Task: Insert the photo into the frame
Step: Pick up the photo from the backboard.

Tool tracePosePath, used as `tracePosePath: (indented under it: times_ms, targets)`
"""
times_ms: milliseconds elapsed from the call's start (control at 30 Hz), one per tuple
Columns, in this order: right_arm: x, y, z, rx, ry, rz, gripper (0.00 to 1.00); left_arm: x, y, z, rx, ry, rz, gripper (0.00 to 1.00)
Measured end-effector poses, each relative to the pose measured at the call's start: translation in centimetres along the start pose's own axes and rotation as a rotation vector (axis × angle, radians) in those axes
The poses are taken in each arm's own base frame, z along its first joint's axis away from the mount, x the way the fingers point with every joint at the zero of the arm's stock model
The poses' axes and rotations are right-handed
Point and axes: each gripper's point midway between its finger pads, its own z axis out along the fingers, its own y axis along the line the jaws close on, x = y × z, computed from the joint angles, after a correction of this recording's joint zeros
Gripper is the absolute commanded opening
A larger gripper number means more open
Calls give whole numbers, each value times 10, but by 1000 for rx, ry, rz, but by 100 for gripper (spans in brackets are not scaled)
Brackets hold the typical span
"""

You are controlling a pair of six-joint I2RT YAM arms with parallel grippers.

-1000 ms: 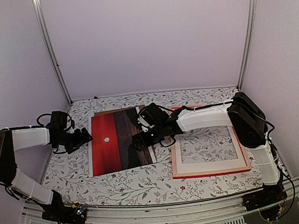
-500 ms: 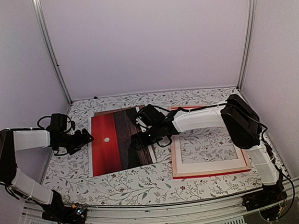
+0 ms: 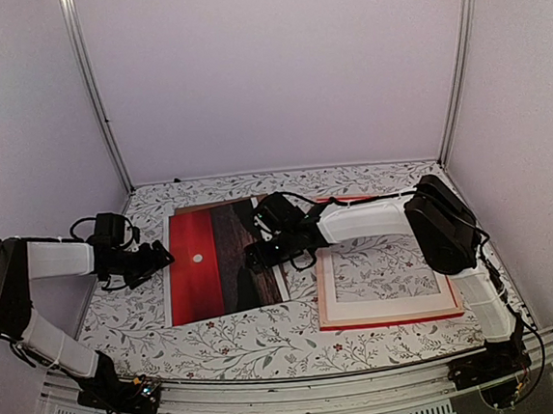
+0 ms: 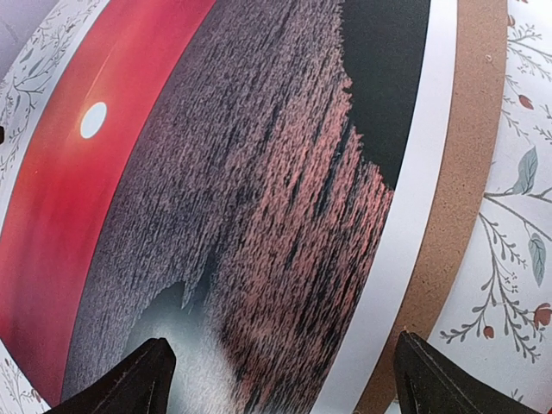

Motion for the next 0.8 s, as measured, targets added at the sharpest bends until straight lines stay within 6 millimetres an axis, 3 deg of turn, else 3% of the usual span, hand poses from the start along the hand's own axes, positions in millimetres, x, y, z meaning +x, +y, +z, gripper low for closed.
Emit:
tracePosePath:
  times_ms: [333, 800]
  targets:
    - [-3, -2, 6, -2, -7, 12, 92, 7, 2, 6, 9, 24, -5, 92]
    - [-5, 7, 8, -69, -2, 29, 91, 10, 0, 10, 73, 29, -27, 82]
